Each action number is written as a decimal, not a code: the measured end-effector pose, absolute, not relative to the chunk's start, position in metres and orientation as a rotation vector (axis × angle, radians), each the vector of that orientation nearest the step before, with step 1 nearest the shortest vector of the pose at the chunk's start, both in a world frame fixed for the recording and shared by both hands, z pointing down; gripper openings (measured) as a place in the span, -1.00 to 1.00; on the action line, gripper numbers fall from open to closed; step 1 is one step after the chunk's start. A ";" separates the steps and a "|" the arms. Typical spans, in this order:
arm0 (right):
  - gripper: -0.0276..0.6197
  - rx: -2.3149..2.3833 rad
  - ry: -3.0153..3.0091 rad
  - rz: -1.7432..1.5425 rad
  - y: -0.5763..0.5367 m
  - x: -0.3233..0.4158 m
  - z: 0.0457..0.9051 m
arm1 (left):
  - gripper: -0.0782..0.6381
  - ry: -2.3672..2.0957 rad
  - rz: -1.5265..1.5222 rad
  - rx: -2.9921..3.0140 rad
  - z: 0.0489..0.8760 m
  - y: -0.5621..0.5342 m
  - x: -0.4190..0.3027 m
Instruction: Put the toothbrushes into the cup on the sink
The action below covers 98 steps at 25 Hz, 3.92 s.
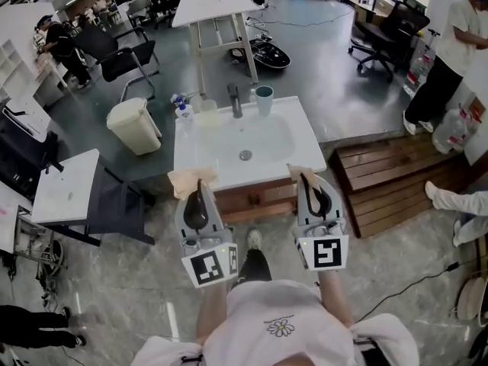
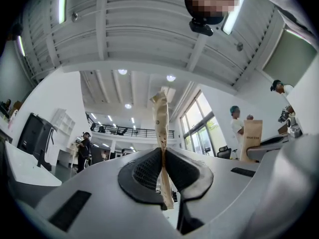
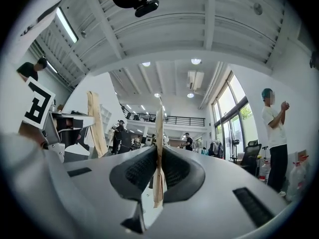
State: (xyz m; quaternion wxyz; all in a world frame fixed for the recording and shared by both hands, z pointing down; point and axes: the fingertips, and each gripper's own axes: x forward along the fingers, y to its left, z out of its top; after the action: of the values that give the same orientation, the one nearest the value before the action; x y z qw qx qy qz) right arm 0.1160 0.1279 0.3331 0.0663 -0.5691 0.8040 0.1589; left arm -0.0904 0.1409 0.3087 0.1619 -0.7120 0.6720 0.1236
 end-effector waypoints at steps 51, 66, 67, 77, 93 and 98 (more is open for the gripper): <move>-0.85 -1.810 2.573 0.088 -0.327 0.079 0.335 | -0.68 2.063 0.249 -2.027 0.305 -0.208 -0.170; -0.85 -1.827 2.752 -0.240 -0.365 0.082 0.451 | -0.68 2.056 0.199 -2.007 0.302 -0.209 -0.159; -0.85 -1.826 2.752 -0.250 -0.365 0.083 0.455 | -0.68 2.058 0.199 -2.009 0.303 -0.209 -0.158; -0.85 -1.893 2.753 -0.365 -0.363 0.091 0.492 | -0.68 2.080 0.208 -2.031 0.309 -0.206 -0.151; -0.81 -1.892 2.696 -0.281 -0.374 0.103 0.470 | -0.68 2.052 0.205 -2.048 0.309 -0.214 -0.139; -0.81 -1.889 2.609 -0.103 -0.375 0.109 0.421 | -0.68 2.035 0.216 -2.060 0.307 -0.216 -0.132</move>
State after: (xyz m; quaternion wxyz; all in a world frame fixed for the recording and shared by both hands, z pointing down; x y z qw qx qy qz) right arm 0.1093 -0.3751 0.4211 -0.0404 -0.5858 0.8089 -0.0320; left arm -0.1320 -0.2156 0.3069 0.1184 -0.7044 0.6959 0.0737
